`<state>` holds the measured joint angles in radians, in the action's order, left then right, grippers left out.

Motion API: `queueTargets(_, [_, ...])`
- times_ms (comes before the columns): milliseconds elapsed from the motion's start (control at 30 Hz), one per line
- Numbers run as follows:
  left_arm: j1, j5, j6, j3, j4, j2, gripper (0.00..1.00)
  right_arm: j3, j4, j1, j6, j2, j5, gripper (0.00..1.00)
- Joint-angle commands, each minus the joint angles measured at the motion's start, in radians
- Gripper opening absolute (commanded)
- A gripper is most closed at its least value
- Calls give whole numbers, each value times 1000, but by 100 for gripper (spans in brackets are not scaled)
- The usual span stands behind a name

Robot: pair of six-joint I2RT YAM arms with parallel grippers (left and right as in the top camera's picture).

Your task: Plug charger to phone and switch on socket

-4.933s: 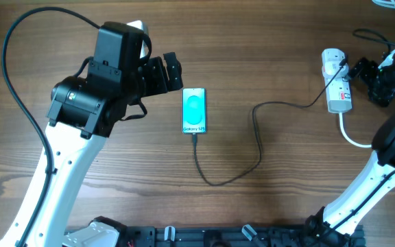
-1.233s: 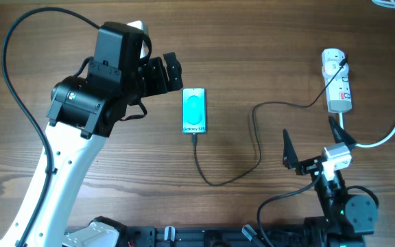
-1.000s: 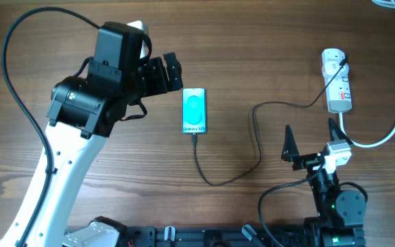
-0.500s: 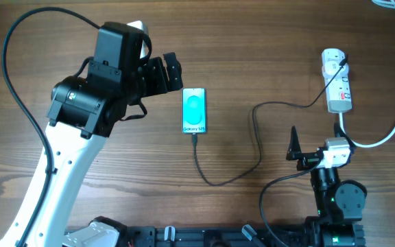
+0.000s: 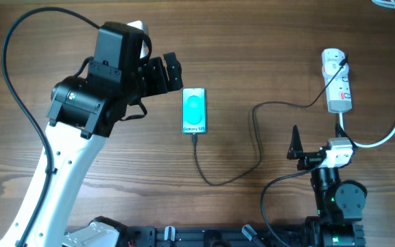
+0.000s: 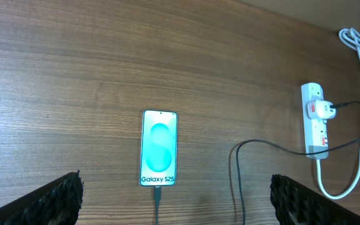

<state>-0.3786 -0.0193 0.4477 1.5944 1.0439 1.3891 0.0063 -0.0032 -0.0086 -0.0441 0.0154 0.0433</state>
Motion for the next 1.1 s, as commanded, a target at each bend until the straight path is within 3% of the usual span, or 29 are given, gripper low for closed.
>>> queueTargets(0, [-1,13,6,-4,-3,-5,100,-1,3,-4,-24,-12,0,100])
queueTargets(900, [6,48,2,-10,50,-8,100,-1,3,-4,-24,-12,2,100])
queueTargets(1067, [56,69,2,-216,73,-114,100,-1,3,-4,-24,-12,2,100])
